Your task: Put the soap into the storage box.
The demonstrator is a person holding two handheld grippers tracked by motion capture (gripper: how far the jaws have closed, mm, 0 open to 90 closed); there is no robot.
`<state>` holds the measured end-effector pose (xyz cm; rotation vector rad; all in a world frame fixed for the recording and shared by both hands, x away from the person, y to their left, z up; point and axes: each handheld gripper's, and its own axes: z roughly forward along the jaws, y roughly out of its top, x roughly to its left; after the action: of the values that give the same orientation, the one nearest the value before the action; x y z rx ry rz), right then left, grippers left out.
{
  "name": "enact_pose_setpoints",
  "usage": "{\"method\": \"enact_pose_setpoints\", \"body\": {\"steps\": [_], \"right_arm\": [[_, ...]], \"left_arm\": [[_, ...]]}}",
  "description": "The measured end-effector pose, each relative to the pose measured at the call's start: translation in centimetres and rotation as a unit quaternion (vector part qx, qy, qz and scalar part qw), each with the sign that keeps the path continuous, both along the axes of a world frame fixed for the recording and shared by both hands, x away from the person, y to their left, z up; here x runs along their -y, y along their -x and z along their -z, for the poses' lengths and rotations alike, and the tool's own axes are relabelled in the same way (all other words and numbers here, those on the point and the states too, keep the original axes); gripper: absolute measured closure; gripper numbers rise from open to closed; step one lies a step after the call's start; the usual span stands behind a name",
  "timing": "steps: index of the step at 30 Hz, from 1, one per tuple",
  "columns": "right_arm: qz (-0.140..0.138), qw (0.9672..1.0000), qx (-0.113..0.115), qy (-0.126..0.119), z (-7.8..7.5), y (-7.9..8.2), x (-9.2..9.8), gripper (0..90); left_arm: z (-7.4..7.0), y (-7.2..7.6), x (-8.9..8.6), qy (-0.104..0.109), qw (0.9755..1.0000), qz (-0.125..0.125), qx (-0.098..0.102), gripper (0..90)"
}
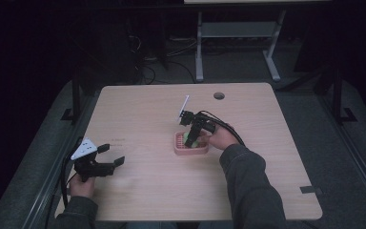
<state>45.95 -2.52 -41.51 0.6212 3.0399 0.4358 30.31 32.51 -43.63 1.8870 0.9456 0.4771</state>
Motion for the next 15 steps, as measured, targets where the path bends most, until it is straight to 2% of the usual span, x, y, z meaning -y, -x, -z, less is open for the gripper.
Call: {"method": "enact_pose_setpoints", "body": {"steps": [15], "right_arm": [[0.005, 0.9999, 0.002, 0.009, 0.24, 0.14, 0.04, 25.5]], "left_arm": [[0.02, -0.03, 0.00, -0.001, 1.0000, 0.000, 0.001, 14.4]]}}
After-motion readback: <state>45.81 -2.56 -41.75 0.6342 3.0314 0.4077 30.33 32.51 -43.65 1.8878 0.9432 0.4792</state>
